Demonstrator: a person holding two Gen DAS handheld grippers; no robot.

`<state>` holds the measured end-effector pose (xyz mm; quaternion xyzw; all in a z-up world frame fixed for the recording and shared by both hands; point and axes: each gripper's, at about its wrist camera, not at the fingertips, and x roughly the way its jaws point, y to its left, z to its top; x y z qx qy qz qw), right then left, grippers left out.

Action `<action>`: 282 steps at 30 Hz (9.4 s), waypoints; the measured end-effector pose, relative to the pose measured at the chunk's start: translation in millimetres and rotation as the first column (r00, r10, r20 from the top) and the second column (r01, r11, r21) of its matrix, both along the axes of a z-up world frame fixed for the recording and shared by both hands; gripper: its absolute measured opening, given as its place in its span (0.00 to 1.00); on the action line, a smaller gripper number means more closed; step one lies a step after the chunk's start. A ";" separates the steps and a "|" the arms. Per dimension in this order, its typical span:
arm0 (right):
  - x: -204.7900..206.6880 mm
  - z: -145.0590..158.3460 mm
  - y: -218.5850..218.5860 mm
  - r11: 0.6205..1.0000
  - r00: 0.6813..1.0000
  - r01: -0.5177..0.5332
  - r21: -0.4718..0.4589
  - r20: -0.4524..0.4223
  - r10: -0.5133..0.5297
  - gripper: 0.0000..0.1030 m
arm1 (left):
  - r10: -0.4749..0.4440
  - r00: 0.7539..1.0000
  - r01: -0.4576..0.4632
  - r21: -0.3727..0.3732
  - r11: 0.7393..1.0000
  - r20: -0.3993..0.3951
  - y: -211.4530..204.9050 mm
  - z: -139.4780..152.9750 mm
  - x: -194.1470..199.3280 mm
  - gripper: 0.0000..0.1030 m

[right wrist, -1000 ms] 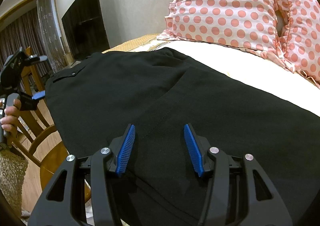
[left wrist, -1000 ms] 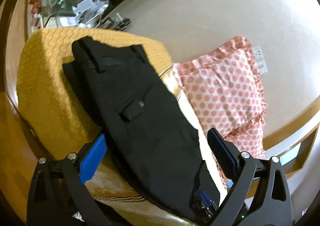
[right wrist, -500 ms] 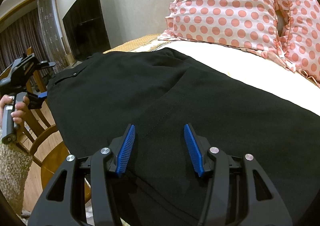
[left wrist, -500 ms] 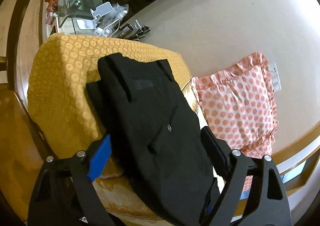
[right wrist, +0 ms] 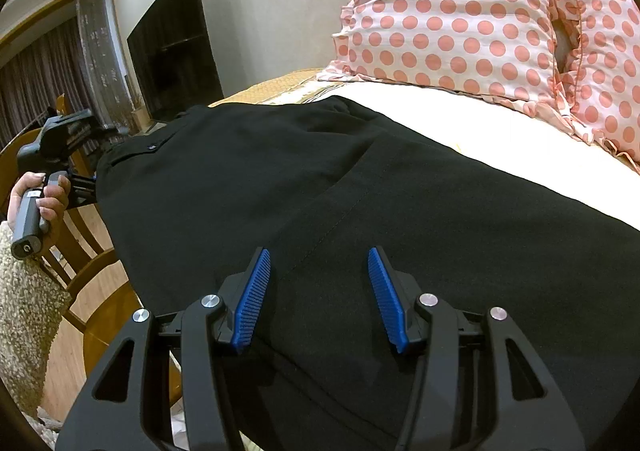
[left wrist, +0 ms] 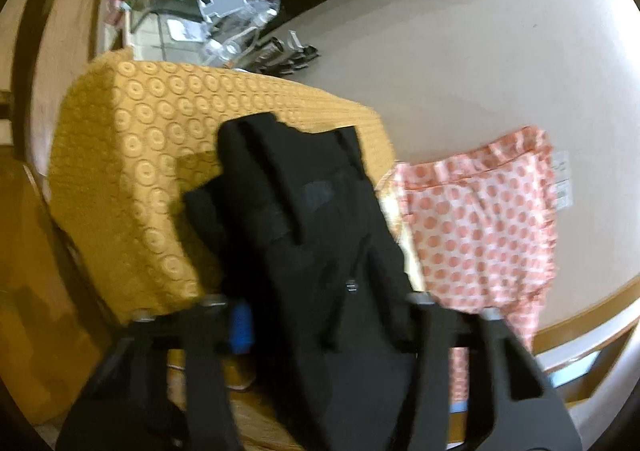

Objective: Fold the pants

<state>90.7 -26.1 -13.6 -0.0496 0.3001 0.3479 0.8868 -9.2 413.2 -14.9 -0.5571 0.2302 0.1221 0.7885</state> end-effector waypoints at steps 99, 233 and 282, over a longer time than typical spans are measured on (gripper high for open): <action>39.8 3.7 -260.9 0.886 0.876 0.430 0.173 -0.316 -0.363 0.67 | -0.749 0.629 0.668 0.638 0.384 -0.207 -370.8 24.4 70.3 0.86; 147.7 20.5 -189.2 0.865 0.879 0.456 -0.211 -0.045 -0.474 0.73 | -0.715 0.539 0.811 0.505 0.296 -0.446 -421.2 30.9 257.8 0.93; 29.7 -10.9 -158.4 0.769 0.772 0.612 -0.184 -0.070 -0.631 0.99 | -0.467 0.714 0.685 0.658 0.313 -0.521 -402.6 16.7 125.2 0.98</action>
